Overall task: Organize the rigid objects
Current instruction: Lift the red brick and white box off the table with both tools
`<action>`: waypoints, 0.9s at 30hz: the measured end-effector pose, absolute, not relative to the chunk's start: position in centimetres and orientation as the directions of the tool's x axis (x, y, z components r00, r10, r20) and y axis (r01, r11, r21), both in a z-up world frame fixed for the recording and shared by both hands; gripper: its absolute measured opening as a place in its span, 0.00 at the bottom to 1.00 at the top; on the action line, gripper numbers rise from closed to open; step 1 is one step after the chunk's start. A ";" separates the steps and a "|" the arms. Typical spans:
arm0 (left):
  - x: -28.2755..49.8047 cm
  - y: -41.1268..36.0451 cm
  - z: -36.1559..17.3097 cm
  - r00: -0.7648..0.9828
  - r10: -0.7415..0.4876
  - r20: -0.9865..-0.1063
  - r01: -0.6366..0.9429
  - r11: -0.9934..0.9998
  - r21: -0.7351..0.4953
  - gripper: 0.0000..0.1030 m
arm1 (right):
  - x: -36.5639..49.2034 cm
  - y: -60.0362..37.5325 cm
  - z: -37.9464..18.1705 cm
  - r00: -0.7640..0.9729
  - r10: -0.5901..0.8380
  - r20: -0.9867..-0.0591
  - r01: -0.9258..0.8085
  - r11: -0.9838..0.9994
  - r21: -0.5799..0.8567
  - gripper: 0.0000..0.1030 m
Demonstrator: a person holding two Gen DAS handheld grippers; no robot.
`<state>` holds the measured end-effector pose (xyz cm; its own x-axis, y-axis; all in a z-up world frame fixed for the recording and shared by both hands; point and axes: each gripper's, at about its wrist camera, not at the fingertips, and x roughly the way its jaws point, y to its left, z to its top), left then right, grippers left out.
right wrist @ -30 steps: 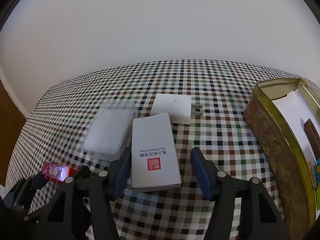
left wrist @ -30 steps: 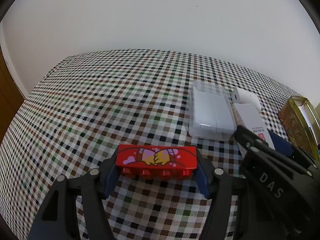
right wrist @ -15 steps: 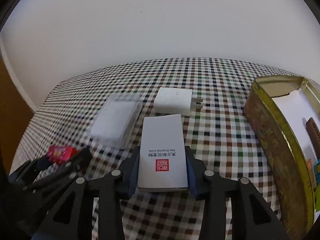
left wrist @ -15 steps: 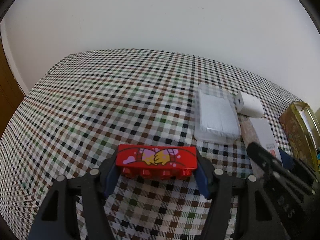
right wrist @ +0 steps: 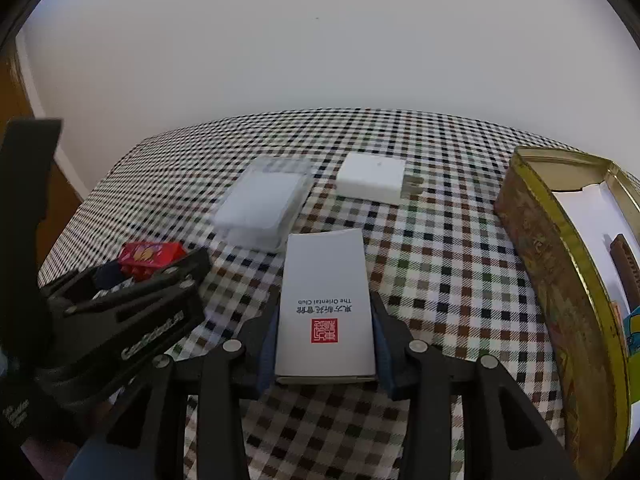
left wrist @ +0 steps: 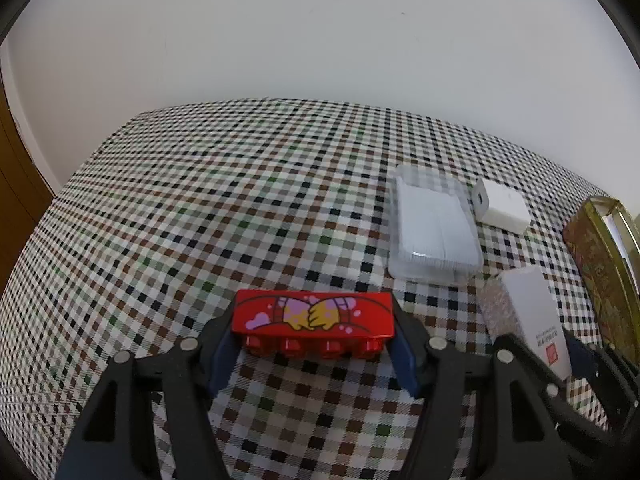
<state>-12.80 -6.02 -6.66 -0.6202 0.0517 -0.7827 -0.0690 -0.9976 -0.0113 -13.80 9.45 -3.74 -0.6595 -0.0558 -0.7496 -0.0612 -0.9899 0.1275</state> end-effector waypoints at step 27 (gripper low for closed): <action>-10.4 -5.6 -6.5 -0.629 0.080 -0.773 -0.061 -0.997 -0.053 0.62 | -13.5 10.2 -3.9 -0.695 -0.119 -0.709 -0.029 -0.981 0.192 0.42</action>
